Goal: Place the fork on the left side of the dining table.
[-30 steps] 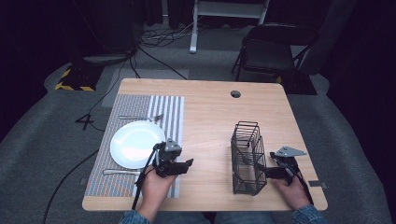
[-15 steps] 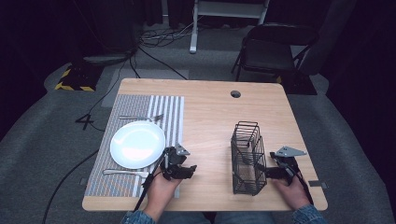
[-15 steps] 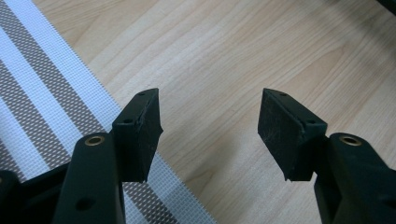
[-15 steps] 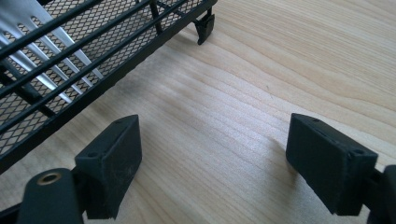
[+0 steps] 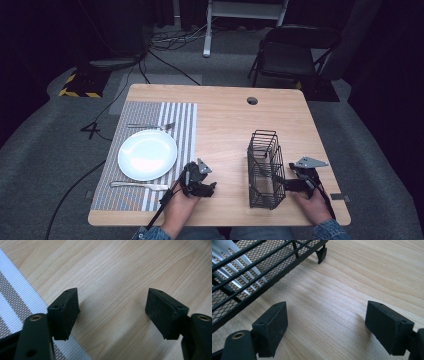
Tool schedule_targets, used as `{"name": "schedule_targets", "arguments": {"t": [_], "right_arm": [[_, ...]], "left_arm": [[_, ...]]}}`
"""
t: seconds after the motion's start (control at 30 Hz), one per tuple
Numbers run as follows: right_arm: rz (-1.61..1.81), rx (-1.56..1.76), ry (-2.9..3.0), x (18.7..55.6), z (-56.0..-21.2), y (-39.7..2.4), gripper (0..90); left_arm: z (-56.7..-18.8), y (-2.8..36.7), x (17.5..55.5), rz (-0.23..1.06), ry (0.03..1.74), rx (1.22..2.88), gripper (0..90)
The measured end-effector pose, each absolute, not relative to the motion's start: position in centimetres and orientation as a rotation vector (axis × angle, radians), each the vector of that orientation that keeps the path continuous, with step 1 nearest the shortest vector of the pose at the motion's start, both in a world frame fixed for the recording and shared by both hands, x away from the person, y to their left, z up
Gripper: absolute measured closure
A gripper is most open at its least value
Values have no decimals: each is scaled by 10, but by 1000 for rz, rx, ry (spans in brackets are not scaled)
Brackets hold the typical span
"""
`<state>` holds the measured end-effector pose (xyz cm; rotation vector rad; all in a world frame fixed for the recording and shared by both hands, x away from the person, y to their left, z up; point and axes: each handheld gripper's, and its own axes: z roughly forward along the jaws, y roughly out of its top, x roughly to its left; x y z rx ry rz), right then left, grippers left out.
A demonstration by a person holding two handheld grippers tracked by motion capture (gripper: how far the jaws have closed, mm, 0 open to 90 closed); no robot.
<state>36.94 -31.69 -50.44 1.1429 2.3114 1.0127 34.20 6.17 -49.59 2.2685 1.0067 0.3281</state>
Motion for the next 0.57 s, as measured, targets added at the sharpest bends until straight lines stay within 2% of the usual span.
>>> {"name": "schedule_targets", "arguments": {"t": [0.03, 0.17, 0.57], "right_arm": [[1013, 1143, 2311, 369, -504, -317, 184], [1013, 1143, 2311, 369, -504, -317, 184], [1014, 1139, 2314, 369, -504, -317, 184]], "left_arm": [[-497, 60, 341, 339, 1026, 2250, 248], [-503, 49, 338, 391, 1083, 2183, 147], [-503, 44, 336, 395, 1100, 2174, 142]]}}
